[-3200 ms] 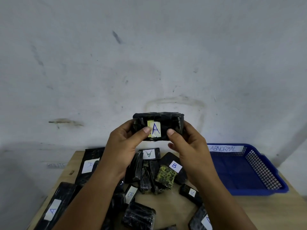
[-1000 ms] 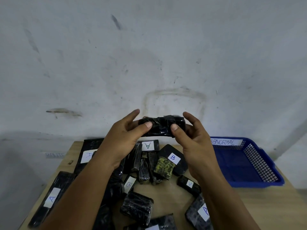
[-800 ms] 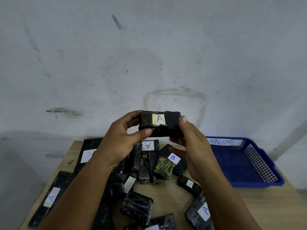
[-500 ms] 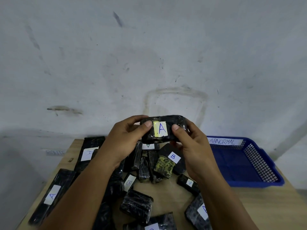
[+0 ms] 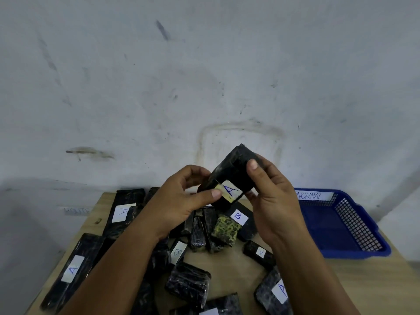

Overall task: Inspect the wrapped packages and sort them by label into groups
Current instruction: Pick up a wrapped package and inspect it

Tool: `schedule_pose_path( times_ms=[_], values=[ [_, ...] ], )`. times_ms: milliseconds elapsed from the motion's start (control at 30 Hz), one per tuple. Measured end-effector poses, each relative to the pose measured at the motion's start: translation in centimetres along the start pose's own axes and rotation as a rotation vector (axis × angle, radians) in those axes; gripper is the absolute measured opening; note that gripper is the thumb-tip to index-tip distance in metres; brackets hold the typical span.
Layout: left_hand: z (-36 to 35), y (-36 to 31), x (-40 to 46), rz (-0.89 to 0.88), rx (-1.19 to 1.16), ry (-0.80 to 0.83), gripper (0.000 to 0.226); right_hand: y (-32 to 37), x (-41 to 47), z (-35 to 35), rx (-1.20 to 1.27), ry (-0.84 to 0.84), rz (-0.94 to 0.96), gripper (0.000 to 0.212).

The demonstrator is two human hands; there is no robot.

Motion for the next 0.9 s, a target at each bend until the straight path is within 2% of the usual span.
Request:
schedule_pose_path(
  times_ms=[67,233,367,533,733,767,800,867,900],
  values=[
    [0.0,-1.2,-0.1,-0.095,0.09,0.009,0.055,0.5,0.0,-0.3,-0.093,0.054,0.032,0.029],
    [-0.1,-3.0,0.3,-0.259,0.267,-0.009,0.054,0.4,-0.6,-0.9,-0.216,0.102,0.056,0.02],
    [0.0,-2.9,0.1,-0.308,0.239,-0.048,0.041,0.7,-0.7,-1.1,-0.228,0.11,0.069,0.025],
    [-0.5,-2.9,-0.2,-0.365,0.207,-0.044,0.041,0.7,-0.4,-0.8,-0.264,0.077,0.098,0.014],
    [-0.3,-2.6,-0.3,-0.382,0.193,-0.063,0.043,1.3,-0.8,-1.0,-0.365,0.077,0.121,0.014],
    [-0.3,-2.5,-0.3,-0.382,0.196,-0.074,0.044,1.2,-0.8,-0.9,-0.402,0.054,0.089,0.023],
    [-0.3,-2.5,-0.4,-0.383,0.211,-0.086,0.045,0.7,-0.6,-0.4,-0.448,0.02,0.018,0.041],
    [-0.2,-2.4,-0.4,-0.406,0.269,-0.098,0.05,-0.8,-0.3,0.7,-0.524,-0.036,-0.236,0.08],
    [-0.2,-2.3,-0.3,-0.421,0.303,-0.088,0.054,-1.7,-0.3,0.9,-0.507,-0.015,-0.361,0.086]
  ],
)
Point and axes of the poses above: each hand's wrist, its own x-axis towards the middle knuckle, its own z-axis out of the back of the hand, y = z × x, the point moved 7 cm from there along x, towards the middle knuckle, and after that the axes turned 2 degrees about -x, right-handed, at the moved point
